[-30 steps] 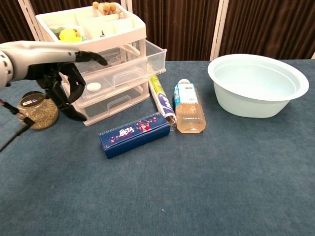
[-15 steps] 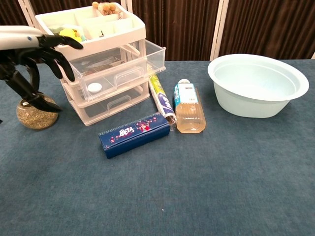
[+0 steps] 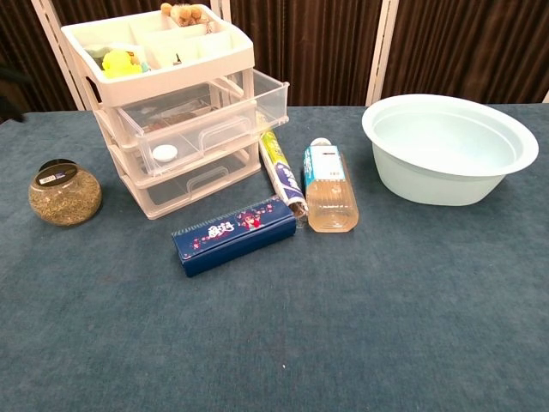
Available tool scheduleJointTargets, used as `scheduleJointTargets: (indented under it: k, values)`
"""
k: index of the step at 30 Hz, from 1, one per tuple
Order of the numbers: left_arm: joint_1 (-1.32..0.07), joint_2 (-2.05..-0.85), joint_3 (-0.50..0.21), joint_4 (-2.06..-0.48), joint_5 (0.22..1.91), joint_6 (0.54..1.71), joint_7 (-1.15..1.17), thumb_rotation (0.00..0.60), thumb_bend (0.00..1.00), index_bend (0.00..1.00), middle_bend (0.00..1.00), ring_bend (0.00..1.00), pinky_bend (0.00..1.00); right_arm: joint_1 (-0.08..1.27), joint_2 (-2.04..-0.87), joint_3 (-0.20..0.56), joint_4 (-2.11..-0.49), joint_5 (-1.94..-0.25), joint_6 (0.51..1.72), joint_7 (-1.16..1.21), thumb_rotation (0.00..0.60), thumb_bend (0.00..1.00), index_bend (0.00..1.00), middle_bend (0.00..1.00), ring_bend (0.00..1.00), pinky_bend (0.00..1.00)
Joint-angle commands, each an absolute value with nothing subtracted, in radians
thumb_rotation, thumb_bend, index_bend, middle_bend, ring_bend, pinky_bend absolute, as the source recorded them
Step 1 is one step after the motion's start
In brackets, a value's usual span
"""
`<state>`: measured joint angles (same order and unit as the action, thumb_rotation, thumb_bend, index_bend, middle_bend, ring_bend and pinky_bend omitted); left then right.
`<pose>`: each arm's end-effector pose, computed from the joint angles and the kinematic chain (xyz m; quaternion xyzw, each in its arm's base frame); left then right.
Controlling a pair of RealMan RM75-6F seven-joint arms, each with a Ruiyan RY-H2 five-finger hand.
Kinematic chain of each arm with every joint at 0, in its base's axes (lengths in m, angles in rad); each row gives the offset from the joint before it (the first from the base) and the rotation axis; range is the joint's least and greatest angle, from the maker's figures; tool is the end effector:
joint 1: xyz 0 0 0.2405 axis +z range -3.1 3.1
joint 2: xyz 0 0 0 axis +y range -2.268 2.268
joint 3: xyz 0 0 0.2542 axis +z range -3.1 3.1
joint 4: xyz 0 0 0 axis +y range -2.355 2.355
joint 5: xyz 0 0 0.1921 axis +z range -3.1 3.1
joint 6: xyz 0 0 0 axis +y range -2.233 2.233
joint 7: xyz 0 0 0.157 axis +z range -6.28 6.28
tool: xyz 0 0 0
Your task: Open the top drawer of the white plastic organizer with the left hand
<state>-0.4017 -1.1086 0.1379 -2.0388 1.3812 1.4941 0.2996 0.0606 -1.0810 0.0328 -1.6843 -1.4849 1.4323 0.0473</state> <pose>-0.1944 0.2188 0.1323 -0.6590 -0.4051 -0.4074 0.4853 -0.3025 -0.1805 0.1708 0.5820 -0.4422 0.3827 0.5651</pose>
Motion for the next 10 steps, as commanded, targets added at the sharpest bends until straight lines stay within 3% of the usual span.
scheduleJointTargets:
  k: [1,10]
  values:
    - [-0.302,-1.095,0.191,-1.916,1.427,1.572,0.278,0.6,0.0,0.06,0.04,0.0,0.1,0.06,-1.084,0.034,-1.684,-1.486,1.436,0.037,0.6,0.15,0.0,0.0,0.0,0.0]
    - [-0.192,-1.137,0.176,-1.706,1.476,1.667,0.31,0.6,0.0,0.01,0.0,0.0,0.03,0.049,-1.109,0.037,-1.648,-1.537,1.501,-0.001,0.6,0.15,0.0,0.0,0.0,0.0]
